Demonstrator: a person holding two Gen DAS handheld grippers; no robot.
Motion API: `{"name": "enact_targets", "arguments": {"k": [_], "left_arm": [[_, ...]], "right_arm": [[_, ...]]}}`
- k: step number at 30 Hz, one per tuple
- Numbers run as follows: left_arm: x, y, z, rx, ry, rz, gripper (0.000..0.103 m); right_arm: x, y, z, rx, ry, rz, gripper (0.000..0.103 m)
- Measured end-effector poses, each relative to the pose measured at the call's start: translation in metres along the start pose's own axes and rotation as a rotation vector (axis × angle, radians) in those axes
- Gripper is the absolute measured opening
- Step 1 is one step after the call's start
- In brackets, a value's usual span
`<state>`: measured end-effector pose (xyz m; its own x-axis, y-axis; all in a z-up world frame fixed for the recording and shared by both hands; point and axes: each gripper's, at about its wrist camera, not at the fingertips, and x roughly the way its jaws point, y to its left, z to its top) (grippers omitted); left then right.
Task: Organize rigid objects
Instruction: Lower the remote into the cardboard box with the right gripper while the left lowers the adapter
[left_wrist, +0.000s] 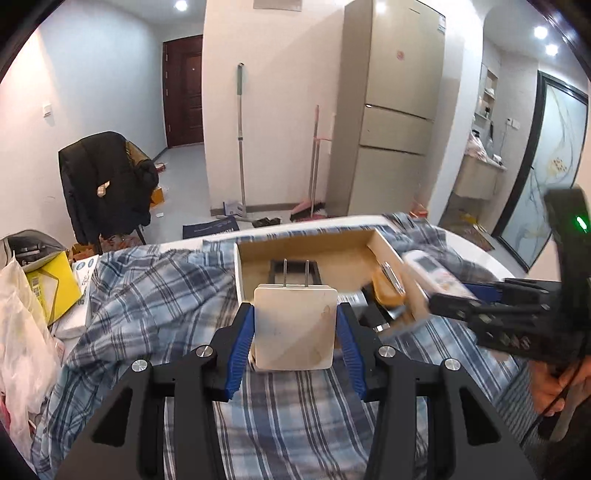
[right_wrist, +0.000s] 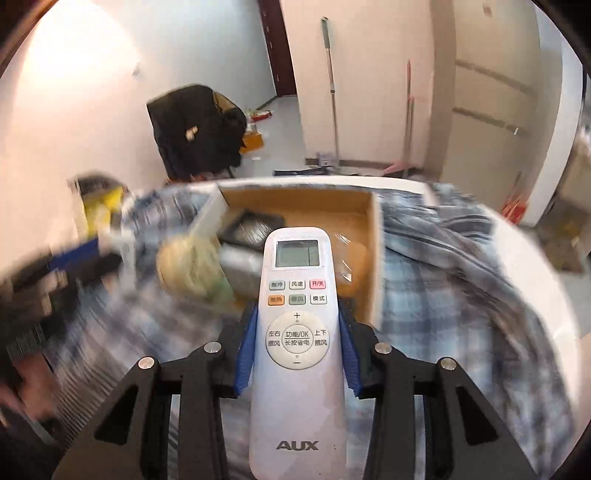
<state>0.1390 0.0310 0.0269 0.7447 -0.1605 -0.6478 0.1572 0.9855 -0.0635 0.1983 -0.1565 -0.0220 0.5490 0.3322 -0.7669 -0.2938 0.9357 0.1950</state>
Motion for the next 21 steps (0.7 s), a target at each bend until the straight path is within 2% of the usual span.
{"name": "enact_targets", "arguments": {"k": [1, 5, 11, 14, 17, 19, 20, 21], "left_arm": [[0.003, 0.001, 0.002, -0.006, -0.001, 0.004, 0.048], [0.014, 0.007, 0.005, -0.027, 0.014, 0.001, 0.048], [0.025, 0.008, 0.008, -0.021, 0.028, 0.004, 0.048], [0.029, 0.005, 0.008, -0.008, 0.036, 0.009, 0.048], [0.034, 0.002, 0.008, 0.000, 0.035, 0.018, 0.048], [0.036, 0.000, 0.007, 0.006, 0.036, 0.023, 0.048], [0.038, -0.001, 0.007, 0.010, 0.038, 0.026, 0.048], [0.039, -0.003, 0.007, 0.015, 0.039, 0.030, 0.048]], "right_arm": [[0.011, -0.001, 0.010, 0.042, 0.007, 0.013, 0.039], [0.052, 0.000, 0.031, 0.100, 0.011, -0.027, 0.039], [0.104, -0.018, 0.034, 0.190, 0.112, 0.019, 0.039], [0.104, -0.011, 0.035, 0.128, 0.076, -0.034, 0.039], [0.106, -0.009, 0.035, 0.119, 0.081, 0.006, 0.039], [0.105, -0.010, 0.035, 0.111, 0.063, 0.000, 0.040], [0.105, -0.010, 0.035, 0.106, 0.055, -0.012, 0.042], [0.105, -0.010, 0.035, 0.098, 0.047, -0.015, 0.052]]}}
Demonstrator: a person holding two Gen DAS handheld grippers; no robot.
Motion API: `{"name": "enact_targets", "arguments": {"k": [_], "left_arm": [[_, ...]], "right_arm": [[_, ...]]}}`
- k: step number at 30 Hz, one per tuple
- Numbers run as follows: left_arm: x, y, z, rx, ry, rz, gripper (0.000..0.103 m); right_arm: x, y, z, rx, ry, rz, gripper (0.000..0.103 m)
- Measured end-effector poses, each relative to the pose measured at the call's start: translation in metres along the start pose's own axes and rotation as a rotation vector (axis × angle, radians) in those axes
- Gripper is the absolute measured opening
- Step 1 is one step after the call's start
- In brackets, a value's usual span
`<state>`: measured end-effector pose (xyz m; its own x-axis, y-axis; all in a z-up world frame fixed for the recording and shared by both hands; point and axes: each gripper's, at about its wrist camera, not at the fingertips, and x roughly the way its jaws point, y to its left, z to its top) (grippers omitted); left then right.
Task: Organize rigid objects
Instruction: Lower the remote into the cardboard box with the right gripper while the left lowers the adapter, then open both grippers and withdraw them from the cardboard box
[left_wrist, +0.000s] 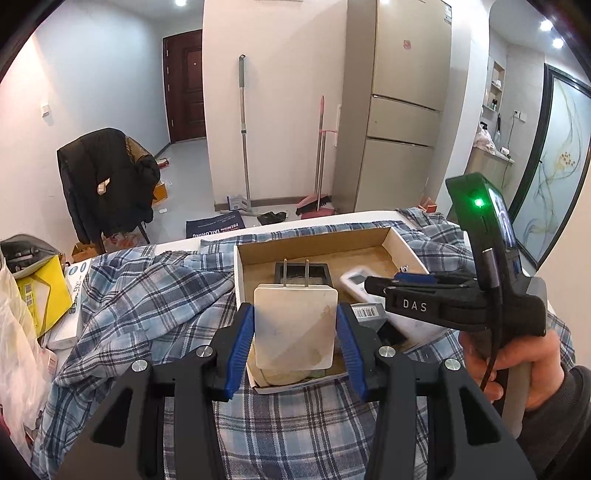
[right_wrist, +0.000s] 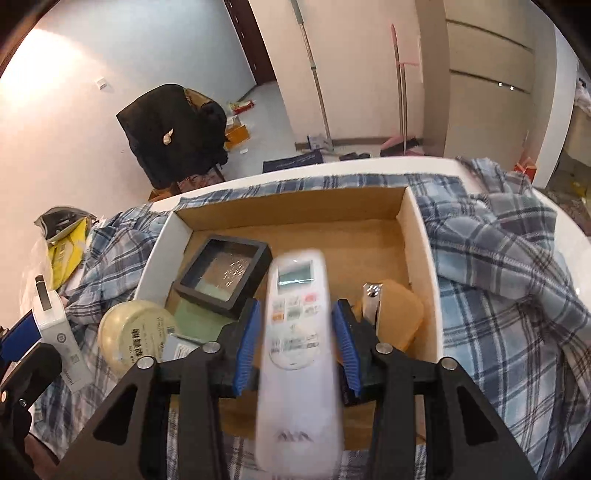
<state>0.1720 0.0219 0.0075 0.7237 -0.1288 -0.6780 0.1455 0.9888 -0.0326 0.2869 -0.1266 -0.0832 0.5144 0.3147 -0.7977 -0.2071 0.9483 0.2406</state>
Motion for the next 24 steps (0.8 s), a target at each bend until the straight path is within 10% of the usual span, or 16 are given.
{"name": "enact_targets", "arguments": {"k": [9, 15, 24], "left_arm": [[0.007, -0.012, 0.007, 0.022, 0.004, 0.005, 0.048], [0.030, -0.027, 0.000, -0.023, 0.131, -0.170, 0.048], [0.074, -0.048, 0.005, 0.024, 0.155, -0.077, 0.048]], "right_arm": [[-0.050, -0.016, 0.013, 0.028, -0.142, -0.015, 0.065], [-0.069, -0.025, 0.019, 0.019, -0.181, -0.055, 0.066], [-0.069, -0.026, 0.019, 0.002, -0.166, -0.057, 0.066]]}}
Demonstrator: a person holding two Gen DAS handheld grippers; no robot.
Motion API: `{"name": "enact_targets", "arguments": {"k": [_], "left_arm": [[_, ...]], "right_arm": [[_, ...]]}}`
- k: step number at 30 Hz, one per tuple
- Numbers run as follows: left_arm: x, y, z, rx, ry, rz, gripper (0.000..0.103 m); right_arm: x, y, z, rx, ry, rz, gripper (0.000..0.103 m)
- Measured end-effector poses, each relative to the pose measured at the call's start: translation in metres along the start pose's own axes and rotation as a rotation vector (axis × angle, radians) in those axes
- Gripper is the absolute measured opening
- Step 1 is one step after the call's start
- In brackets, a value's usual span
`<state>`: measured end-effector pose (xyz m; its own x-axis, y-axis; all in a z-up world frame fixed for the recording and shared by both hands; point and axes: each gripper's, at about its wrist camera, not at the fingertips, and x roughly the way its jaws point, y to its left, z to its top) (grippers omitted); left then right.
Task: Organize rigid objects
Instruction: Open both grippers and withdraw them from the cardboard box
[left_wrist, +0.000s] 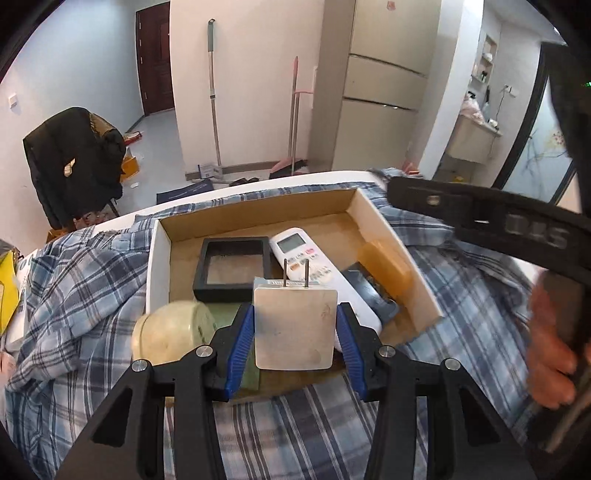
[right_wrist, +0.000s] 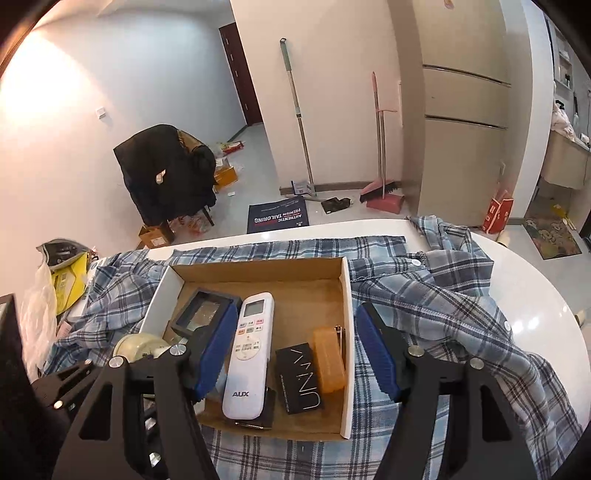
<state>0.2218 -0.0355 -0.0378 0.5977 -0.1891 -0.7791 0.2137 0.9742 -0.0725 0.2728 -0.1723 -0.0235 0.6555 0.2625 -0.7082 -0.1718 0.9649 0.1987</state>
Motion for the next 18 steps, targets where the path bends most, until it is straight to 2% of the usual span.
{"name": "enact_targets", "arguments": {"k": [6, 10, 11, 12, 14, 18], "left_arm": [[0.021, 0.004, 0.005, -0.004, 0.022, 0.030, 0.048], [0.016, 0.010, 0.004, -0.018, -0.010, 0.033, 0.048], [0.011, 0.012, 0.004, -0.017, -0.038, 0.040, 0.051], [0.003, 0.012, 0.004, -0.009, -0.072, 0.048, 0.066], [-0.015, 0.012, 0.003, 0.008, -0.154, 0.084, 0.085], [-0.057, 0.014, 0.004, 0.008, -0.308, 0.126, 0.086]], "right_arm": [[0.001, -0.010, 0.001, 0.003, 0.004, -0.026, 0.066], [-0.001, -0.012, 0.002, 0.010, -0.005, -0.024, 0.066], [-0.002, -0.011, 0.002, 0.008, -0.012, -0.025, 0.066], [-0.005, -0.010, 0.002, 0.002, -0.020, -0.032, 0.066], [-0.009, -0.007, 0.003, -0.019, -0.039, -0.059, 0.066], [-0.025, -0.003, 0.002, -0.042, -0.093, -0.114, 0.066]]}}
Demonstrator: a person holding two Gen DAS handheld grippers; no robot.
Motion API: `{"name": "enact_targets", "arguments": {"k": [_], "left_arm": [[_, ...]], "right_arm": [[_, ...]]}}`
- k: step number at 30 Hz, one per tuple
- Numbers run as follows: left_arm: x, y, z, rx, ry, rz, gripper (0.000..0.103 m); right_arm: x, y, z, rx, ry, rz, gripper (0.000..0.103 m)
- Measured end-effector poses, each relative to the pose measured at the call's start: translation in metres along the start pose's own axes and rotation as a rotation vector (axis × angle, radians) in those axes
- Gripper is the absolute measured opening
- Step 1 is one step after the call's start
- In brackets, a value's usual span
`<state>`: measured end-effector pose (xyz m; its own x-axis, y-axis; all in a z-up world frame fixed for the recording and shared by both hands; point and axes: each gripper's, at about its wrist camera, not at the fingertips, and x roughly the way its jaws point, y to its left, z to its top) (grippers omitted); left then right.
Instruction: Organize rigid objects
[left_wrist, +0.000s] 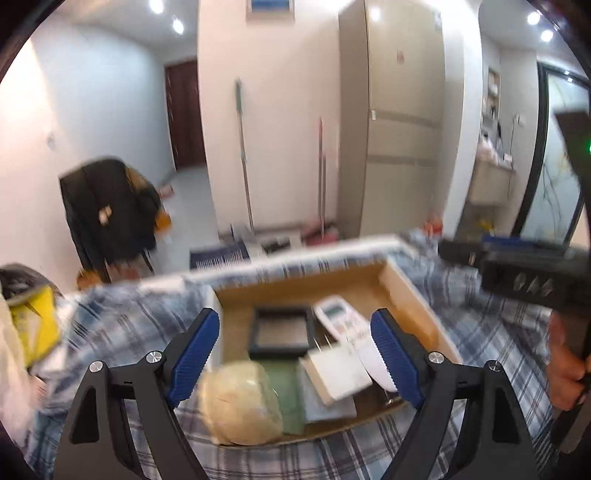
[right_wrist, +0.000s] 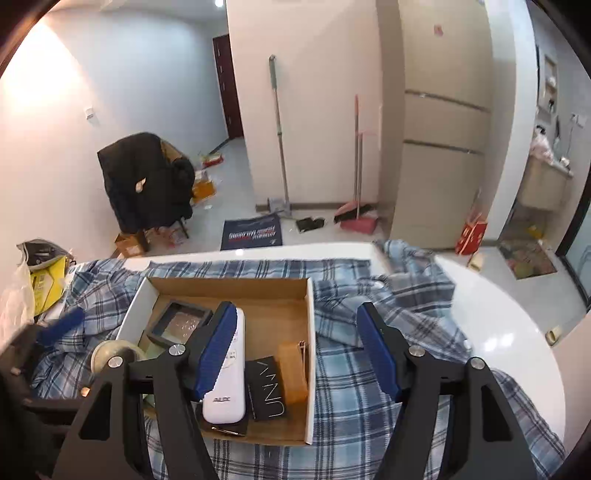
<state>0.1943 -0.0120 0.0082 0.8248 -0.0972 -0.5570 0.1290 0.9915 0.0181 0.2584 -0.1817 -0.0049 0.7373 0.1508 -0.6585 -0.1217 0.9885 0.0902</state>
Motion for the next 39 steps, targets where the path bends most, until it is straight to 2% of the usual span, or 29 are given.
{"name": "enact_targets", "arguments": {"k": [2, 4, 6, 9, 11, 14, 17, 20, 22, 26, 29, 34, 39], "left_arm": [[-0.024, 0.003, 0.004, -0.007, -0.092, 0.030, 0.086], [-0.051, 0.007, 0.004, -0.033, -0.195, 0.067, 0.088], [-0.070, 0.011, -0.001, -0.063, -0.269, 0.043, 0.103], [-0.098, 0.012, -0.013, -0.062, -0.372, 0.006, 0.103], [-0.111, 0.008, -0.019, -0.024, -0.408, 0.026, 0.103], [-0.126, 0.005, -0.032, -0.011, -0.458, 0.046, 0.103], [-0.138, 0.008, -0.053, -0.058, -0.504, -0.013, 0.103], [-0.140, 0.005, -0.073, -0.081, -0.529, 0.000, 0.103], [-0.137, 0.003, -0.079, -0.061, -0.527, 0.023, 0.103], [-0.127, -0.002, -0.088, -0.012, -0.509, 0.045, 0.103], [-0.121, 0.002, -0.093, -0.034, -0.489, 0.034, 0.103], [-0.125, 0.013, -0.100, -0.090, -0.507, 0.049, 0.103], [-0.127, 0.003, -0.101, -0.049, -0.523, 0.068, 0.103]], "right_arm": [[-0.013, -0.003, -0.002, 0.028, -0.046, 0.018, 0.069], [-0.027, -0.007, -0.006, 0.066, -0.092, 0.048, 0.079], [-0.037, -0.006, -0.012, 0.064, -0.119, 0.059, 0.081], [-0.052, 0.000, -0.024, 0.017, -0.148, 0.058, 0.082], [-0.066, 0.005, -0.033, -0.019, -0.183, 0.074, 0.083], [-0.089, 0.010, -0.050, -0.059, -0.271, 0.081, 0.103], [-0.101, 0.005, -0.070, -0.015, -0.336, 0.075, 0.103], [-0.102, 0.003, -0.085, -0.020, -0.353, 0.095, 0.103], [-0.103, 0.005, -0.095, -0.052, -0.383, 0.073, 0.103], [-0.105, 0.005, -0.110, -0.083, -0.475, 0.042, 0.103], [-0.111, 0.003, -0.120, -0.094, -0.538, 0.037, 0.103], [-0.112, -0.001, -0.128, -0.078, -0.575, 0.047, 0.103], [-0.118, 0.009, -0.134, -0.132, -0.612, 0.038, 0.103]]}}
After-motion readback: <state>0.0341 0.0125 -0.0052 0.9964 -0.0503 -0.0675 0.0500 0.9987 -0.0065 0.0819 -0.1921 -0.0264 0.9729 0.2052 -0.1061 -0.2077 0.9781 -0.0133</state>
